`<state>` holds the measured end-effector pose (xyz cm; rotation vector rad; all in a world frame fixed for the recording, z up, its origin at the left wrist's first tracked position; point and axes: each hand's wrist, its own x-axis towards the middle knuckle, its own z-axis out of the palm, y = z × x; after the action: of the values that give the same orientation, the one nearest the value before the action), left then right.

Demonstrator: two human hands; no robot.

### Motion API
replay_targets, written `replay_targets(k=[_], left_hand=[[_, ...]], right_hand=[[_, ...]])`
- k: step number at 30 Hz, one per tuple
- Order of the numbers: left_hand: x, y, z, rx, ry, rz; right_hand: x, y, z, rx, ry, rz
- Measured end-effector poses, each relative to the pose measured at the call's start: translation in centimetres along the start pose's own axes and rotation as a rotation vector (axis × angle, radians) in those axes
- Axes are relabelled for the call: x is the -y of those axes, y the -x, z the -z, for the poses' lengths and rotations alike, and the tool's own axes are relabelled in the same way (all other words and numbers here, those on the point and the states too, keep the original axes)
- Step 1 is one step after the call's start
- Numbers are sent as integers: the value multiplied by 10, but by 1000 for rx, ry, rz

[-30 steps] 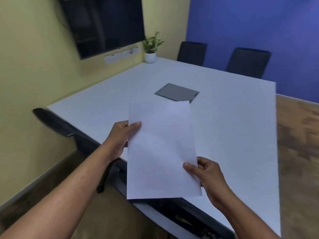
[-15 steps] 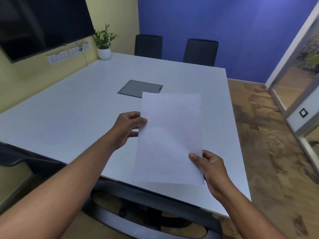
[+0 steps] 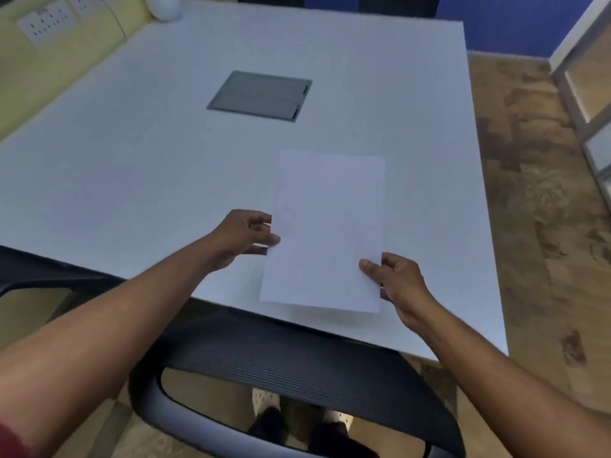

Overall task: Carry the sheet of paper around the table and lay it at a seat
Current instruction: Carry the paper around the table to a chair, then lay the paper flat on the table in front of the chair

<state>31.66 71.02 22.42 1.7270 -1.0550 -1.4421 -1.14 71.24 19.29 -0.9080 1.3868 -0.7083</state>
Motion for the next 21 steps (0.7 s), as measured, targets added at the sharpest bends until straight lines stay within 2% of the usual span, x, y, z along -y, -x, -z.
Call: replay_targets(k=[11,21], left_hand=[[88,-117,-16,118,-183,-14],[138,-150,-19,26,-333,-59]], right_hand=[[-68,-96,-3,-68,286,-209],[-105,-125,-16,-119,651,-76]])
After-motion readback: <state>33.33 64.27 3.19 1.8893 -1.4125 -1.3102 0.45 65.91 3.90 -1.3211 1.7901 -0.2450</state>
